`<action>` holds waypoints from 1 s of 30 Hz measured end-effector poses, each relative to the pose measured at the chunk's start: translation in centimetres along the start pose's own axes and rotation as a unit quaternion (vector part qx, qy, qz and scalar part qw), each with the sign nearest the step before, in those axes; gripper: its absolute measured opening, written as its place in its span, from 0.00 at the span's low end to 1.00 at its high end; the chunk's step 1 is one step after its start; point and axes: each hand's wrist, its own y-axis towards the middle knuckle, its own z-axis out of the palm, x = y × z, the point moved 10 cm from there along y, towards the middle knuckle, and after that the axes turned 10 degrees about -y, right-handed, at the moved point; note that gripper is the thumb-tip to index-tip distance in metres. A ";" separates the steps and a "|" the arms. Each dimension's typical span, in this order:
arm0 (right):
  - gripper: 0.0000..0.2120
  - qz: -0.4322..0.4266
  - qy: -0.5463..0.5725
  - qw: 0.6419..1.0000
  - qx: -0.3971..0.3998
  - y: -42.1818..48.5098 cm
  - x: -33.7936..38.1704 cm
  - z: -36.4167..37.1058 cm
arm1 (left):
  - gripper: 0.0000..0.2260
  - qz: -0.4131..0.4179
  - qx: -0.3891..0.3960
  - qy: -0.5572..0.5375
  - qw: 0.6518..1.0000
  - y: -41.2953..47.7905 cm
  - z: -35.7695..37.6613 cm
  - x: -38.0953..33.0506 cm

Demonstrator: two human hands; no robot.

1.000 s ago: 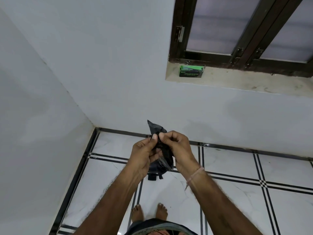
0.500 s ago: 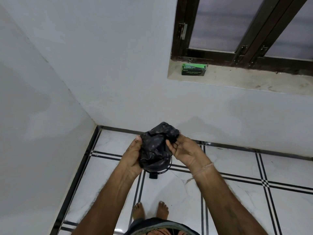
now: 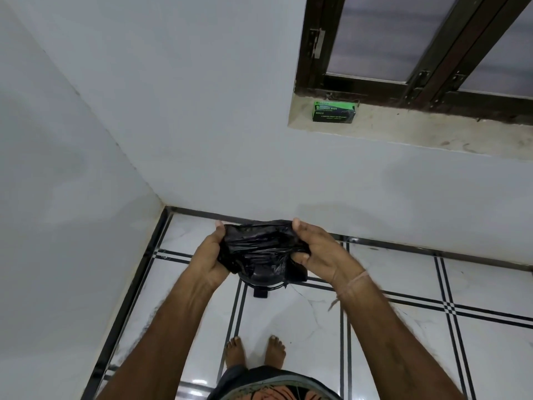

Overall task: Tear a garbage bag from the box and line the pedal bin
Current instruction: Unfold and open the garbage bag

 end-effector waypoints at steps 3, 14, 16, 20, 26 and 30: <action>0.06 -0.003 0.195 0.981 -0.020 0.7 0.0 -0.5 | 0.21 0.022 0.056 0.128 0.990 -0.3 0.0 0.8; 0.22 -0.020 0.086 0.996 0.011 0.4 -1.8 1.4 | 0.24 0.036 0.069 -0.033 0.996 0.6 0.6 3.2; 0.21 -0.026 0.144 0.989 0.016 0.3 -1.3 1.9 | 0.25 0.028 0.059 -0.070 0.995 0.6 0.8 4.1; 0.15 -0.035 0.307 0.951 -0.002 0.7 -0.6 1.3 | 0.24 -0.004 0.043 -0.111 0.993 1.0 0.2 5.6; 0.16 -0.035 0.084 0.996 -0.016 0.7 -2.2 -1.0 | 0.26 -0.015 0.023 -0.090 0.996 1.4 -0.6 3.5; 0.17 -0.033 0.015 0.999 0.006 0.9 -2.6 -1.3 | 0.27 0.013 0.042 -0.068 0.997 2.2 -0.9 2.3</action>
